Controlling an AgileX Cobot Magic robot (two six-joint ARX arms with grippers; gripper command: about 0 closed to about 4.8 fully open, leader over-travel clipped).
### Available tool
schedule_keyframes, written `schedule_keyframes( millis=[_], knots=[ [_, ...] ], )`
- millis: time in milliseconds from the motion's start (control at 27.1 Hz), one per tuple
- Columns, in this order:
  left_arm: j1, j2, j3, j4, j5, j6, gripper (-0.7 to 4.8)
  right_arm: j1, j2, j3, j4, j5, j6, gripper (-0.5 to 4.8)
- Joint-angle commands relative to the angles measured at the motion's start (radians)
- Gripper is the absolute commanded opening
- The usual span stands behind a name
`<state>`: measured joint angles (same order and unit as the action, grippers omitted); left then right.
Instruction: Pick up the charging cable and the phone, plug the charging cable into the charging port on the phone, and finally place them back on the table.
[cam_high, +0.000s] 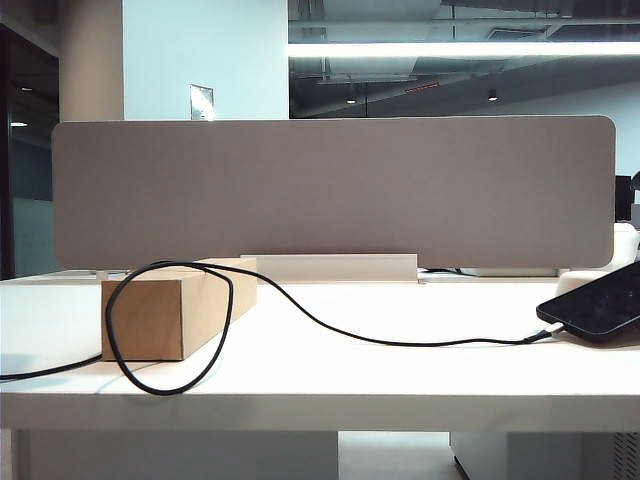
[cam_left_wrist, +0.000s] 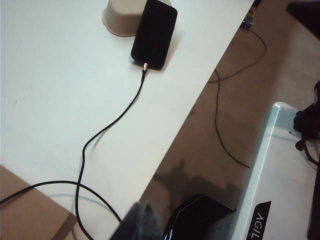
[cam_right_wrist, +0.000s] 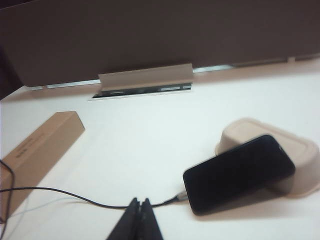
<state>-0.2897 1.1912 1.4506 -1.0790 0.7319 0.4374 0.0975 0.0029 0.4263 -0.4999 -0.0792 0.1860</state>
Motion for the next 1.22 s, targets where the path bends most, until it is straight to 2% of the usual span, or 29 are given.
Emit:
schedule_keyframes(
  millis=[37, 295, 480, 849, 996, 1218],
  knots=[
    [-0.001, -0.005, 0.004, 0.002, 0.005, 0.023, -0.06, 0.0, -0.003, -0.099, 0.141, 0.01, 0.056, -0.07],
    [-0.001, -0.005, 0.004, 0.0, 0.005, 0.023, -0.06, 0.001, -0.003, -0.242, 0.335, 0.013, 0.045, -0.07],
    [-0.001, -0.005, 0.004, -0.009, 0.005, 0.023, -0.06, 0.001, -0.003, -0.319, 0.397, 0.013, 0.019, -0.07],
    [-0.001, -0.005, 0.004, -0.026, 0.005, 0.027, -0.06, 0.001, -0.003, -0.409, 0.431, 0.015, -0.007, -0.06],
    [-0.001, -0.005, 0.004, -0.028, 0.005, 0.027, -0.06, 0.001, -0.003, -0.426, 0.42, 0.063, -0.007, -0.06],
    [-0.001, -0.005, 0.004, -0.03, 0.005, 0.043, -0.06, 0.0, -0.003, -0.426, 0.41, 0.08, -0.007, -0.05]
  ],
)
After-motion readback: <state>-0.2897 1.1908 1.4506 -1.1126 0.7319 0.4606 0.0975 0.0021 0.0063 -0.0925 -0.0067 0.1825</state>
